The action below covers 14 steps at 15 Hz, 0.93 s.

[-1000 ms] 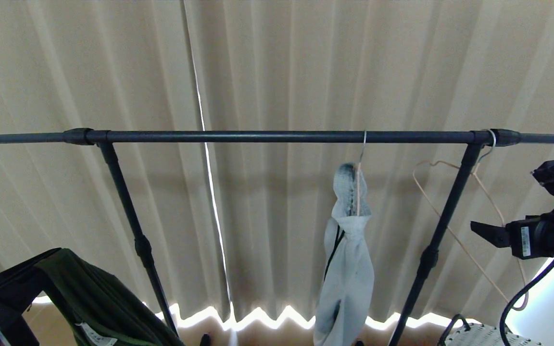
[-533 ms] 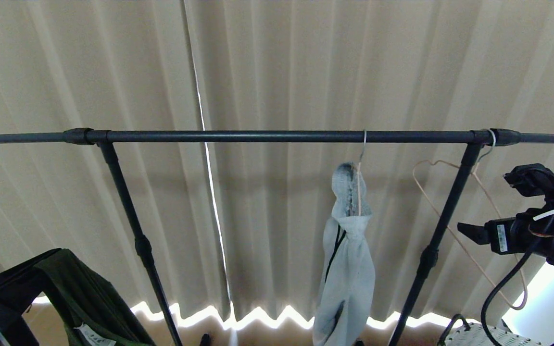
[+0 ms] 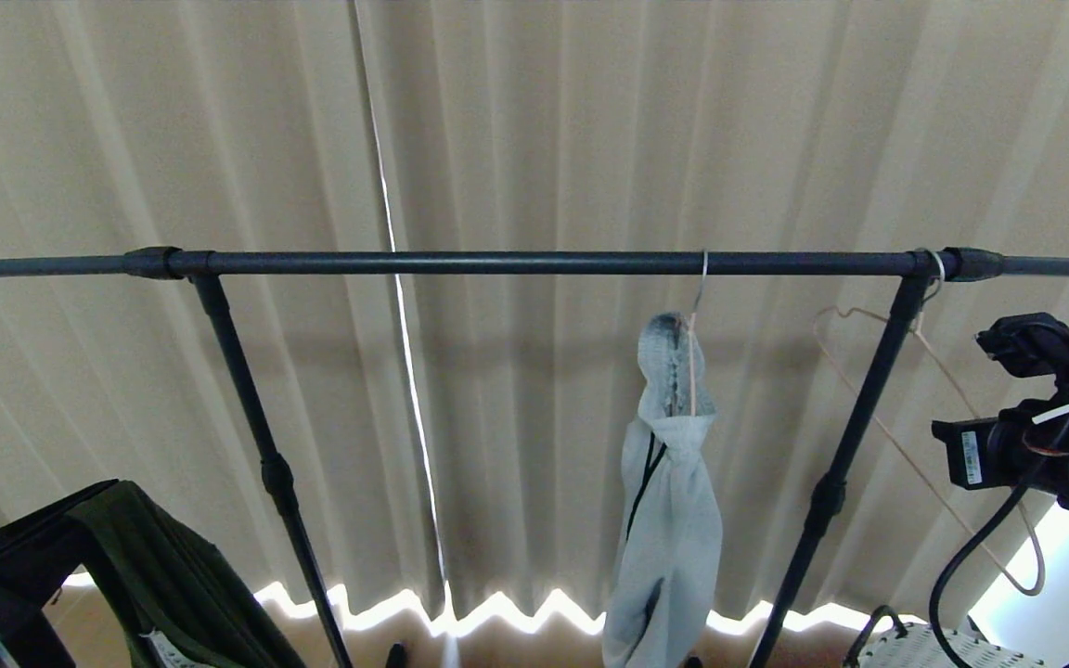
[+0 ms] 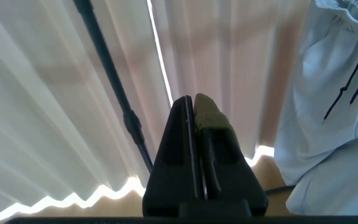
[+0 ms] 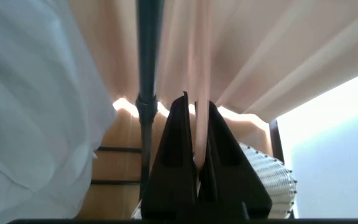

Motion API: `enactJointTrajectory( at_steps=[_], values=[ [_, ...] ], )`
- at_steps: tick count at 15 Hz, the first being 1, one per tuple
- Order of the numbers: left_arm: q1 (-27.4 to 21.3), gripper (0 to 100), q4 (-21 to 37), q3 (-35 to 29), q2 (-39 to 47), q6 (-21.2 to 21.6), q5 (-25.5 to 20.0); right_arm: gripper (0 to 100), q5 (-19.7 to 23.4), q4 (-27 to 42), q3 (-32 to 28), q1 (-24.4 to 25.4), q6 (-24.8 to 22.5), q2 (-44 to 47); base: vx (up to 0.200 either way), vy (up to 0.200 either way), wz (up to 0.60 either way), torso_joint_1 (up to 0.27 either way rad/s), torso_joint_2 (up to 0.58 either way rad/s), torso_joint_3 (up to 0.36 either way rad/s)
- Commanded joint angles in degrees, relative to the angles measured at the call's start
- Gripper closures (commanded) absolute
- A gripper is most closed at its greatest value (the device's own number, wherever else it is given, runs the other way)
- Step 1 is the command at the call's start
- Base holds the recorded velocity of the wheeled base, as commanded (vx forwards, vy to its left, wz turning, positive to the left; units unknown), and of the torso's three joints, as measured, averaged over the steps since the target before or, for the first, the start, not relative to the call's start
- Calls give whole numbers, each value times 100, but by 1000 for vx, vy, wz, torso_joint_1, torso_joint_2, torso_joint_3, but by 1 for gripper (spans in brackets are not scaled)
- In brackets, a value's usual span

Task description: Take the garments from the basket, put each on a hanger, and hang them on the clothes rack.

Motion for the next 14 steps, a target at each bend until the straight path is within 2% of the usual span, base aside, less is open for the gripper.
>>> enactJointTrajectory(
  at_steps=[1, 4, 7, 14],
  values=[
    [1, 100, -3, -2, 4, 2, 3, 100, -23, -3, -3, 0, -4, -113, 0, 0, 0, 0, 0, 0],
    [1, 100, -3, -2, 4, -7, 3, 100, -41, -82, -3, -9, -4, -297, 0, 0, 0, 0, 0, 0],
    [1, 100, -3, -2, 4, 2, 3, 100, -58, -487, 67, -62, -4, -543, 0, 0, 0, 0, 0, 0],
    [9, 100, -3, -2, 4, 37, 12, 100, -111, -496, 726, -62, -30, -1378, 0, 0, 0, 0, 0, 0]
  ],
)
